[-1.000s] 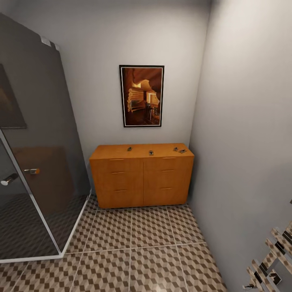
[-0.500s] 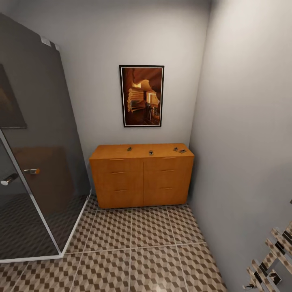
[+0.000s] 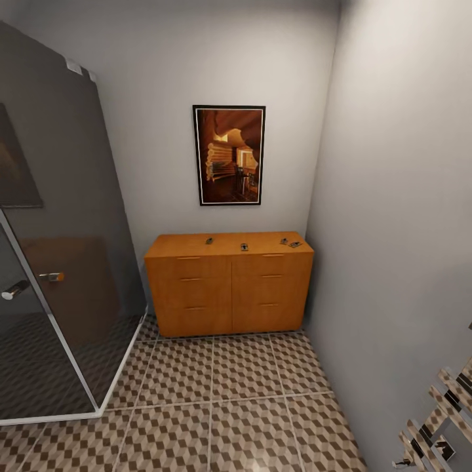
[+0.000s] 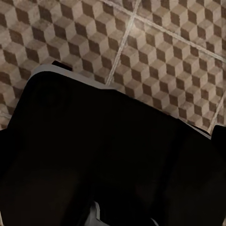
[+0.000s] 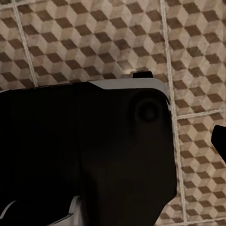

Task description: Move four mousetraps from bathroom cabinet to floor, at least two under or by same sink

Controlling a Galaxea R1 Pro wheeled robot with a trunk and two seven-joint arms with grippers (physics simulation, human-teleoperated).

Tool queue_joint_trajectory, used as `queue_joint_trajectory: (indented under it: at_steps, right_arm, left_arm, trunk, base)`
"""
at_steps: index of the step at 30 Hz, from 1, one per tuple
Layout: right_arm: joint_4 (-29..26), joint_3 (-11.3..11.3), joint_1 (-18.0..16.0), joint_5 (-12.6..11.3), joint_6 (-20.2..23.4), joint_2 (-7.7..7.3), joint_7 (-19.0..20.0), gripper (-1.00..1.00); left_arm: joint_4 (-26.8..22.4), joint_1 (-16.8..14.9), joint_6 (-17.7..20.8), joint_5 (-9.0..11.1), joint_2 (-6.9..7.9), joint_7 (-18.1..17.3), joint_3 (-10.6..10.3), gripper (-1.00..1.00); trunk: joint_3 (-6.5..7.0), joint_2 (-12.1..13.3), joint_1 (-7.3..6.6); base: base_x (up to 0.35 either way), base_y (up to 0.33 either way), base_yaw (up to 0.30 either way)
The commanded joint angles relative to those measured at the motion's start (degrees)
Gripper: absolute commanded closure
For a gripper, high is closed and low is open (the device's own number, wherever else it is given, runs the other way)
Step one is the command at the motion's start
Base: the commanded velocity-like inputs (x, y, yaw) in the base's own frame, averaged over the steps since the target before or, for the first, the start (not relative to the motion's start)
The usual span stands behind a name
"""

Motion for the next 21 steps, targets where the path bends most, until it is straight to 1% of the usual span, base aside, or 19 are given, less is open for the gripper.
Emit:
queue_joint_trajectory:
  at_steps: [1,8,21]
  right_arm:
    - [0.0,-0.2,0.0,-0.5,-0.2,0.02,-0.1,-1.00]
    - [-0.1,-0.2,0.0,-0.9,-0.4,0.05,-0.2,-1.00]
    - [-0.1,-0.2,0.0,-0.9,-0.4,0.18,-0.2,-1.00]
  left_arm:
    - [0.0,0.0,-0.2,0.5,-0.03,-0.2,-0.3,-1.00]
    - [0.0,0.0,-0.4,0.4,-0.16,-0.2,-0.4,-1.00]
    - [0.0,0.0,-0.4,0.4,-0.20,-0.2,-0.4,-1.00]
  trunk:
    - [-0.09,-0.1,0.02]
    - [-0.09,-0.1,0.02]
    - [-0.09,-0.1,0.02]
  base:
    - [0.000,0.000,0.000]
    - [0.000,0.000,0.000]
    - [0.000,0.000,0.000]
